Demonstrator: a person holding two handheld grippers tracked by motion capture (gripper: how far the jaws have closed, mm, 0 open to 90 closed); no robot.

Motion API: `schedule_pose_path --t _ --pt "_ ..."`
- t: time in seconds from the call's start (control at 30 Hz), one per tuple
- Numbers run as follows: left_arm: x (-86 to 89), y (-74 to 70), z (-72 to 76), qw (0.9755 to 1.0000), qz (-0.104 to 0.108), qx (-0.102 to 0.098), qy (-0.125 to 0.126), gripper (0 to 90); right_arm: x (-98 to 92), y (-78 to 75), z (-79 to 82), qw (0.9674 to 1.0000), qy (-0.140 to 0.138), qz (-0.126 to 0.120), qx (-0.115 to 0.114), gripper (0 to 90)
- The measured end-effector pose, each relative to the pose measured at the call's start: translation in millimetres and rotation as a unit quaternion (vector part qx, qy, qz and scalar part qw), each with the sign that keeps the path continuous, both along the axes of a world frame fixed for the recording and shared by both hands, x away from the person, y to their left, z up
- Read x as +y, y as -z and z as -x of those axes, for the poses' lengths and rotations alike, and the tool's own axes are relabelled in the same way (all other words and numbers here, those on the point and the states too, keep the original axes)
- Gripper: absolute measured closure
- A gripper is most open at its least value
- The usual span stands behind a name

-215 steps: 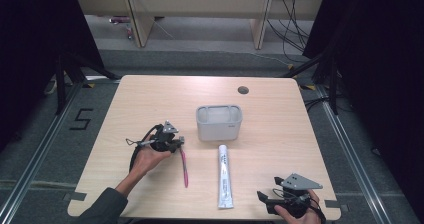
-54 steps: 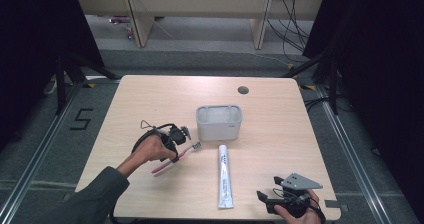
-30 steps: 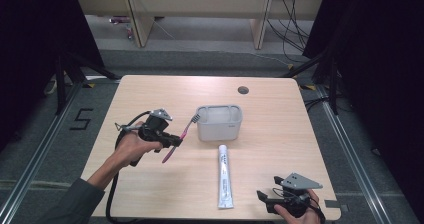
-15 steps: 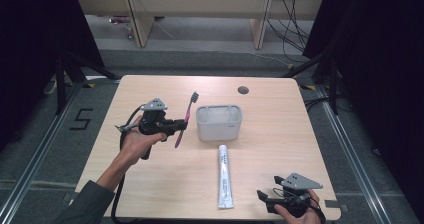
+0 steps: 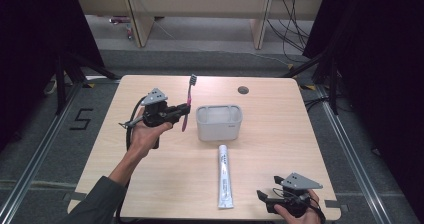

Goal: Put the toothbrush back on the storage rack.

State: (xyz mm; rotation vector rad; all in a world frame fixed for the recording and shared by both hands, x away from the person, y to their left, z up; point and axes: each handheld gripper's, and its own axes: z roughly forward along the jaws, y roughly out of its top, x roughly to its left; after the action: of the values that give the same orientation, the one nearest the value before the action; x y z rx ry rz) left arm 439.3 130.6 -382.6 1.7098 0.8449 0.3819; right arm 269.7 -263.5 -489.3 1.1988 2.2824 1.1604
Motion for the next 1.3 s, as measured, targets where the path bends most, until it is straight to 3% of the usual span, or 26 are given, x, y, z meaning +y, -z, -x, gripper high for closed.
schedule_pose_path --t 0.03,0.07,0.47,0.87,0.97,1.03,1.3 --pt "-3.7 -0.8 -2.3 0.9999 0.005 -0.010 -0.002 83.2 1.3 -0.2 1.3 0.9999 0.005 -0.006 0.011 20.3" --pt "-5.8 -1.0 -3.3 0.9999 0.007 -0.012 -0.005 83.2 -0.4 0.0 -0.4 1.0000 0.000 0.005 -0.006 20.3" --pt "-28.3 -0.6 -22.0 0.9992 0.006 -0.034 -0.020 83.2 0.5 -0.3 0.0 1.0000 -0.004 0.004 -0.006 20.4" --pt "-46.2 0.1 -35.6 0.9990 0.008 -0.029 -0.031 83.2 -0.1 -1.1 0.3 1.0000 -0.004 0.006 -0.006 20.3" --pt "-46.9 2.4 -38.8 0.9989 0.007 -0.027 -0.036 83.2 0.7 0.2 -0.3 0.9999 -0.010 -0.005 -0.006 20.3" --pt "-46.3 3.9 -41.0 0.9990 0.004 -0.026 -0.038 83.2 -0.1 -1.4 0.7 0.9999 -0.004 0.006 -0.007 20.3" --pt "-48.5 9.6 -45.8 0.9989 0.003 -0.019 -0.043 83.2 0.0 -1.0 0.5 1.0000 -0.007 0.000 -0.005 20.3"
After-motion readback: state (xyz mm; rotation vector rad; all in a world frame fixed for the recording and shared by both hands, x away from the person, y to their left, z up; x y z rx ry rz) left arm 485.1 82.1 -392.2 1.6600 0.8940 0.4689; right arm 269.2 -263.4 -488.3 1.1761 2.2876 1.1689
